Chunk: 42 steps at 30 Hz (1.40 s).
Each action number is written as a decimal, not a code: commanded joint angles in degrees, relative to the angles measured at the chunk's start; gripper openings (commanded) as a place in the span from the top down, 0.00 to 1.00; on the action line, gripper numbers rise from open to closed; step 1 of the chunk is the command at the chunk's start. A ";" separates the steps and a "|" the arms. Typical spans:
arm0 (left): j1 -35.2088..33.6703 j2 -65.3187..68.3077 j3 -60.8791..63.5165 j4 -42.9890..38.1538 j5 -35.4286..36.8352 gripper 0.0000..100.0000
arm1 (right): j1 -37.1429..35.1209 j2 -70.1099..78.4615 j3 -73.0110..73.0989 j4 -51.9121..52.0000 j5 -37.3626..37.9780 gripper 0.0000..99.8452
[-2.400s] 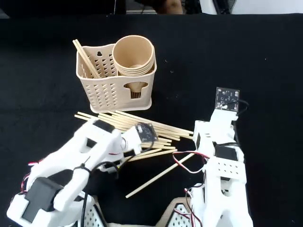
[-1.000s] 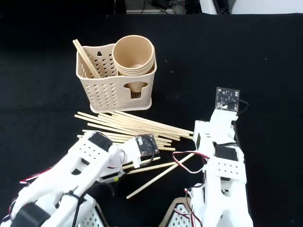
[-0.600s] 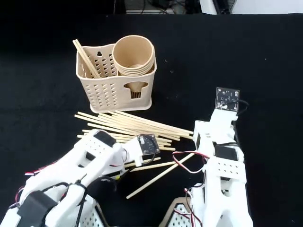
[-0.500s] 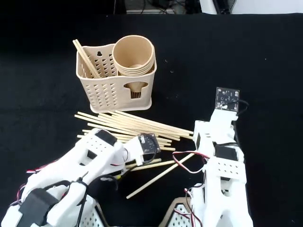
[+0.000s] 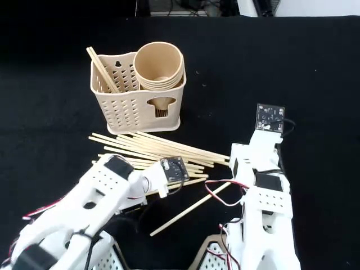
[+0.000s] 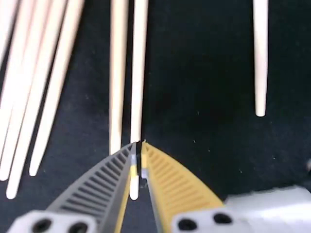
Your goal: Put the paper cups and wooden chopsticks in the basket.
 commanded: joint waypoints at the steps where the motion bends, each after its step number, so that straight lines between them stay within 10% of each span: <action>1: -0.66 -5.01 -1.01 2.55 0.00 0.97 | -0.79 -1.10 -0.48 -1.23 0.70 0.98; 14: -4.26 7.47 -0.66 -10.29 -0.09 0.81 | -0.79 -1.01 -0.48 -1.23 0.70 0.98; 42: -3.38 22.95 -4.70 -12.48 -2.81 0.97 | -0.79 -1.01 -0.48 -1.32 0.70 0.98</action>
